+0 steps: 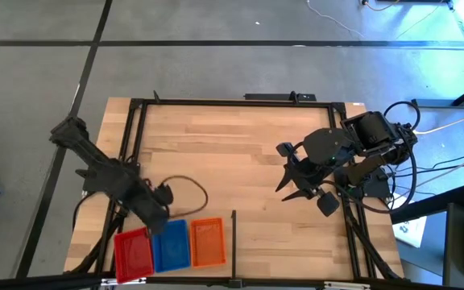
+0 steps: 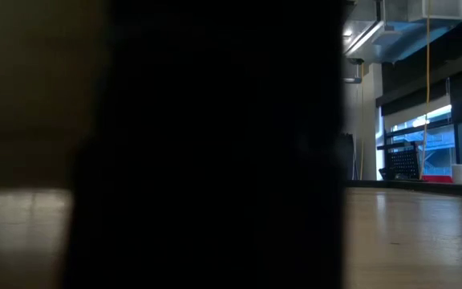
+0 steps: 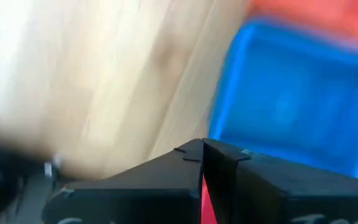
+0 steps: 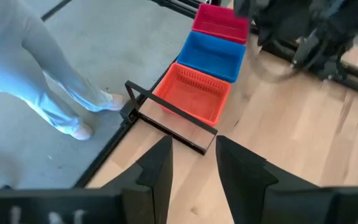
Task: Stack baskets on shelf by color
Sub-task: Return to Home Position
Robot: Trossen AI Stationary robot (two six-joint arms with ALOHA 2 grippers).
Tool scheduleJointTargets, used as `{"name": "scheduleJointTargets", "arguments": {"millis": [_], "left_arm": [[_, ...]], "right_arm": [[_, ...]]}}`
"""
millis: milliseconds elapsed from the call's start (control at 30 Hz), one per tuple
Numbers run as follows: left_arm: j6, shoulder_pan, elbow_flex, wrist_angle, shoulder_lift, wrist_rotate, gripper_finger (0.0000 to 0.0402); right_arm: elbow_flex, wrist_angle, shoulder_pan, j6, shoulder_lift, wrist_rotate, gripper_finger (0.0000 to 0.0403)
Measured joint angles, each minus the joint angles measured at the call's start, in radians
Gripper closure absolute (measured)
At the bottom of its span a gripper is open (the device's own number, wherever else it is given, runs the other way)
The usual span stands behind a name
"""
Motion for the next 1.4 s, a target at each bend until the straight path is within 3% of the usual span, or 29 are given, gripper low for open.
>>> {"name": "scheduleJointTargets", "arguments": {"millis": [167,233,400,567,767,1100,1267,1400], "left_arm": [[0.092,-0.025,0.102,0.0,-0.113,-0.215,0.0401],[0.147,-0.043,0.123,-0.001,-0.143,-0.3,0.0401],[0.299,-0.107,0.168,-0.002,-0.238,-0.502,0.0402],[0.422,-0.157,0.173,-0.022,-0.359,-0.616,0.0401],[0.509,-0.218,0.153,-0.04,-0.515,-0.638,0.0401],[0.859,-0.278,-0.004,0.239,-0.798,-0.554,0.0401],[0.94,-0.278,-0.114,0.34,-0.928,-0.551,0.0402],[0.932,-0.278,-0.193,0.356,-1.009,-0.551,0.0401]], "right_arm": [[0.0,-0.018,0.0,0.052,0.009,0.056,0.0283],[0.0,-0.045,0.0,0.066,0.009,0.086,0.0301],[0.0,-0.022,0.0,0.07,0.009,0.199,0.039],[0.0,-0.007,0.0,0.133,0.004,0.271,0.0398],[0.0,0.061,0.001,0.179,-0.031,0.297,0.0401],[-0.024,0.092,0.001,0.175,-0.094,0.325,0.0402],[-0.172,0.114,-0.012,0.128,-0.188,0.335,0.0403],[-0.374,0.219,-0.046,0.154,-0.346,0.325,0.0403]]}}
